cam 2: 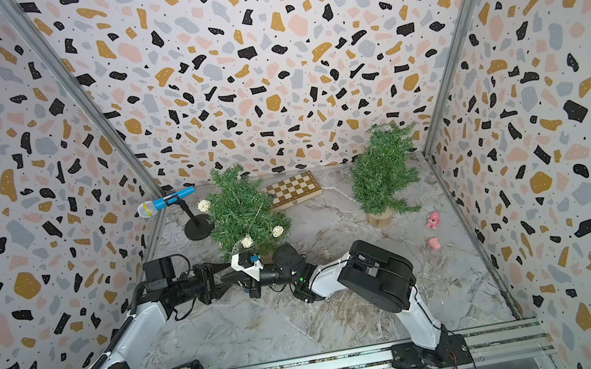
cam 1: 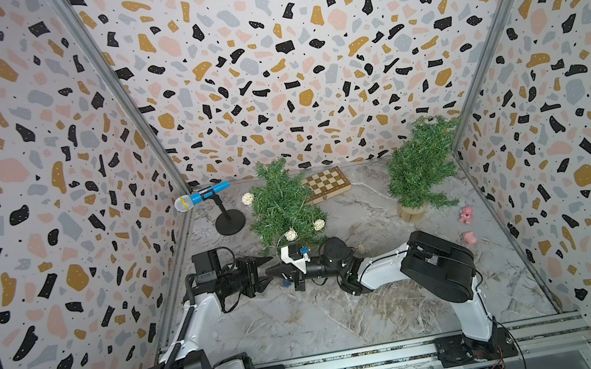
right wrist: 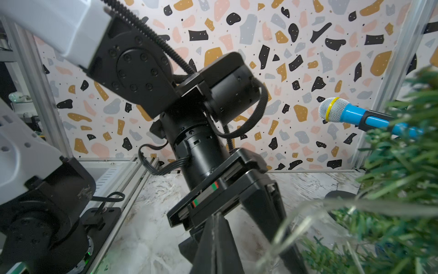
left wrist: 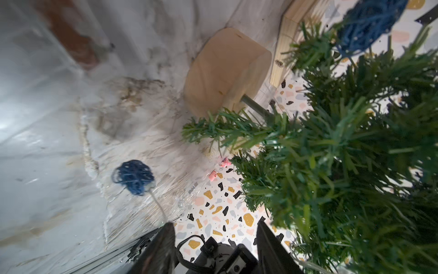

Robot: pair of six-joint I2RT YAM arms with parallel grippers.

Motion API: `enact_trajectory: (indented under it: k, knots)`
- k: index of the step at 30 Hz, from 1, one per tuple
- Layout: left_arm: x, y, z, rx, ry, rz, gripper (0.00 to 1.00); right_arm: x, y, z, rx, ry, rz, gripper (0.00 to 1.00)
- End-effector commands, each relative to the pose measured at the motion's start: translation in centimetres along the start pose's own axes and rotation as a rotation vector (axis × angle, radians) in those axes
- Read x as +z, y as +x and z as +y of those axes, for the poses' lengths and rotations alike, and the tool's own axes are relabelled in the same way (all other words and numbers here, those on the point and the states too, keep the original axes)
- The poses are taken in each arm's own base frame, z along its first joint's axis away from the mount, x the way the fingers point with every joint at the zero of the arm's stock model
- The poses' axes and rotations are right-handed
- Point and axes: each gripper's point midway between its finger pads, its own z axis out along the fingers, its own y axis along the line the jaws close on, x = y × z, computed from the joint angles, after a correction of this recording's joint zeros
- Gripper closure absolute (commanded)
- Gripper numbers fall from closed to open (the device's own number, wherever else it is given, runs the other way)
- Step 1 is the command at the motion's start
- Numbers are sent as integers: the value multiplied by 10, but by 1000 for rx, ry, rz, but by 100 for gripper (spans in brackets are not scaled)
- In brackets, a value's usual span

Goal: Wrap string light around the christmas tree
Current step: Wrap the light string around the Christmas tree.

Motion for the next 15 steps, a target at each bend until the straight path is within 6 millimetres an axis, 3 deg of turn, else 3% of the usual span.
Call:
enact_trajectory:
  k: [1, 8, 11, 15]
  knots:
    - [2, 16, -6, 60, 13, 74, 40, 8, 3, -1, -82, -11, 29, 100]
    - [1, 26, 14, 49, -36, 108, 39, 14, 13, -4, -206, 57, 71, 100]
    - [-10, 22, 29, 103, -126, 52, 40, 11, 6, -7, -237, 97, 57, 100]
    - [-29, 10, 20, 174, -156, -52, 38, 3, 3, -15, -286, 154, 87, 100]
